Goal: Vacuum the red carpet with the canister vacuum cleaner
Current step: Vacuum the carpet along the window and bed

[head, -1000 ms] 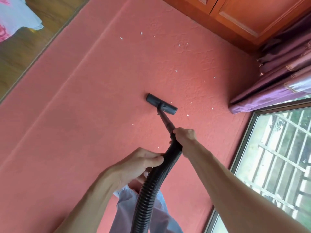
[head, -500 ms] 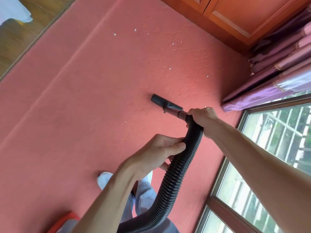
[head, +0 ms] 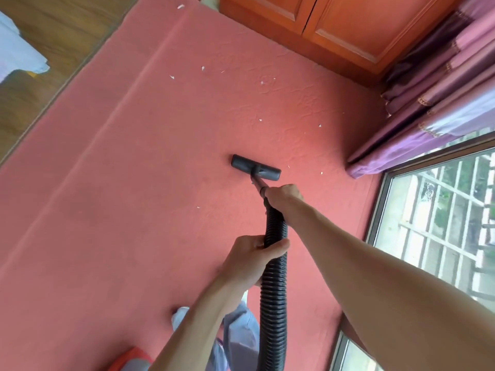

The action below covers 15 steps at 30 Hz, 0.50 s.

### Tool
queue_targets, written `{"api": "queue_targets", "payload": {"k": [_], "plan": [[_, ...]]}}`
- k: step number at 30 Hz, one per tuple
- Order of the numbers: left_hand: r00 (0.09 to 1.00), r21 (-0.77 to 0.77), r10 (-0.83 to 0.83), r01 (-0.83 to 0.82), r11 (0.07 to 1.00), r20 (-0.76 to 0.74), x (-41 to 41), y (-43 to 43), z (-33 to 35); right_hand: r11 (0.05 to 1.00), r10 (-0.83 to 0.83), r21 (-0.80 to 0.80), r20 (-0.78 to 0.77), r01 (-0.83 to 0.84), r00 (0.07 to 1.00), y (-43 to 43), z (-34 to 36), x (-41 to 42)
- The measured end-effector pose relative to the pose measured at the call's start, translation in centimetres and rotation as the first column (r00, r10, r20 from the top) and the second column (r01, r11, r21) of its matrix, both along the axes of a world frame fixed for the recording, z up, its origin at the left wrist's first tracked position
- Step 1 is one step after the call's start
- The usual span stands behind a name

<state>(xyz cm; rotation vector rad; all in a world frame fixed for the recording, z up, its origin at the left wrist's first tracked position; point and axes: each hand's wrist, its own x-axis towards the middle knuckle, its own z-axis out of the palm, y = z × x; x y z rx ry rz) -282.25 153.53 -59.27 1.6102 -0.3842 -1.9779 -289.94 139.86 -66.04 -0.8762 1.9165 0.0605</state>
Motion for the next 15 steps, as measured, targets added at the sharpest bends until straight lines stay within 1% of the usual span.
{"api": "queue_targets", "payload": {"k": [2, 4, 5, 7, 9, 10, 13, 15], "plan": [[0.999, 0.064, 0.046, -0.046, 0.997, 0.001, 0.5, 1.2, -0.5, 0.995, -0.065, 0.074, 0.08, 0.059, 0.995, 1.6, 0.1, -0.3], [0.995, 0.092, 0.094, -0.092, 0.991, -0.024, 1.0, 2.4, -1.0, 0.973, -0.148, 0.205, 0.184, 0.109, 0.972, 3.2, -0.1, -1.0], [0.994, 0.096, 0.106, -0.102, 0.99, -0.04, 1.2, 3.0, -1.1, 0.961, -0.192, 0.243, 0.238, 0.133, 0.952, 3.9, -0.5, -1.4], [0.993, 0.086, 0.1, -0.094, 0.992, -0.062, 1.4, 4.0, -0.9, 0.941, -0.296, 0.258, 0.318, 0.218, 0.901, 5.4, -1.4, -1.9], [0.993, 0.08, 0.077, -0.07, 0.994, -0.089, 1.6, 5.2, -0.8, 0.92, -0.373, 0.255, 0.342, 0.297, 0.862, 6.9, -2.4, -1.6], [0.991, 0.085, 0.066, -0.057, 0.995, -0.113, 1.8, 6.0, -0.7, 0.917, -0.386, 0.242, 0.336, 0.317, 0.859, 7.7, -2.6, -1.4], [0.986, 0.101, 0.02, -0.004, 0.995, -0.164, 2.6, 7.7, -0.3, 0.922, -0.384, 0.163, 0.275, 0.351, 0.881, 9.4, -2.6, -0.9], [0.986, 0.107, 0.012, 0.007, 0.994, -0.169, 2.8, 8.1, -0.3, 0.933, -0.358, 0.134, 0.236, 0.334, 0.904, 9.9, -2.8, -0.9]]}}
